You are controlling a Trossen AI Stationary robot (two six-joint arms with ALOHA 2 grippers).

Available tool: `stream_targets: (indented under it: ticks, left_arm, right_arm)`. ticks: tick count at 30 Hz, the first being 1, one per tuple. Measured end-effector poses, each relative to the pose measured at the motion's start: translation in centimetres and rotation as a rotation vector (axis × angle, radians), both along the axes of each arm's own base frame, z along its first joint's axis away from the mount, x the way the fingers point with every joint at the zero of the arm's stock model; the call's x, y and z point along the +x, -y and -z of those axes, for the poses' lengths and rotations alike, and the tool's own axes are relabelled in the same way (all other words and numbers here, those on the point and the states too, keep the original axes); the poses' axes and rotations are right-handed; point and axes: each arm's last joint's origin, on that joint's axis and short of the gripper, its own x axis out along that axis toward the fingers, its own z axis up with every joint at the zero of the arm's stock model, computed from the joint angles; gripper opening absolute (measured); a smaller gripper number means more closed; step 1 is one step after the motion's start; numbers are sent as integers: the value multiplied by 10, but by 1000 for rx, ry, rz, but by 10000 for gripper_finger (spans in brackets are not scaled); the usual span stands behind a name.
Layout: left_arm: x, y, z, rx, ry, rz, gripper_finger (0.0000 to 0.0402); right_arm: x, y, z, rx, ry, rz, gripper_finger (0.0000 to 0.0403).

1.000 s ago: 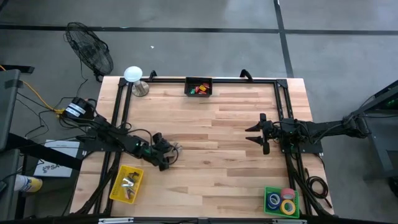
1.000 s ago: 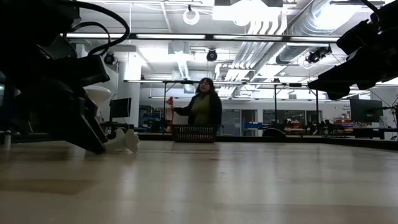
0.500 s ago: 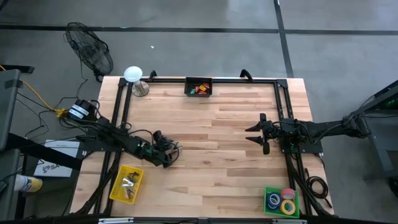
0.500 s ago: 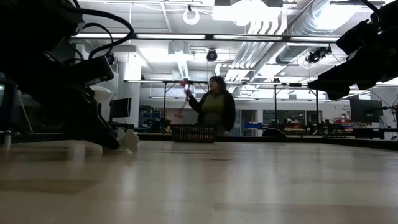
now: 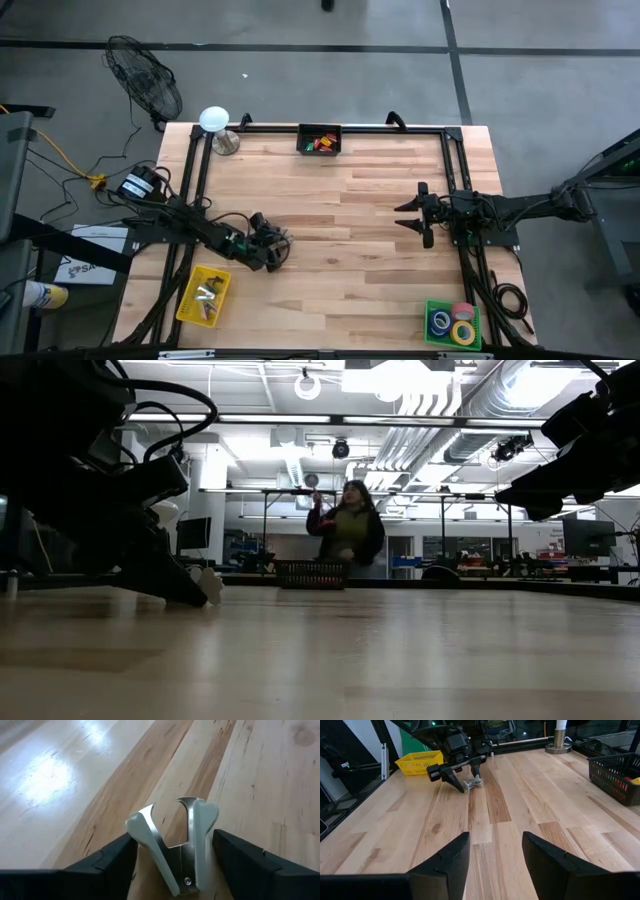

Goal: Pick and place Stapler, Stapler remover, tape
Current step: Put the gray staple remover into the yellow bin

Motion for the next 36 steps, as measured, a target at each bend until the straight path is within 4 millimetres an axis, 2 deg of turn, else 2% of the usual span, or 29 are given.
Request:
stream_targets:
  ticks: [13,19,28,36]
  left_arm:
    - [-1,1,-1,35,-66,120,96]
    - [-11,-1,-20,42,-137,264,96]
    - [-45,-9,-65,-84,-212,476,96]
    - [-72,-10,-117,-118,-338,582,96]
  right_arm:
    - [0,0,0,0,0,0,173]
    - [0,0,0,0,0,0,170]
    - [0,0,0,0,0,0,172]
    - [0,0,0,0,-1,0,173]
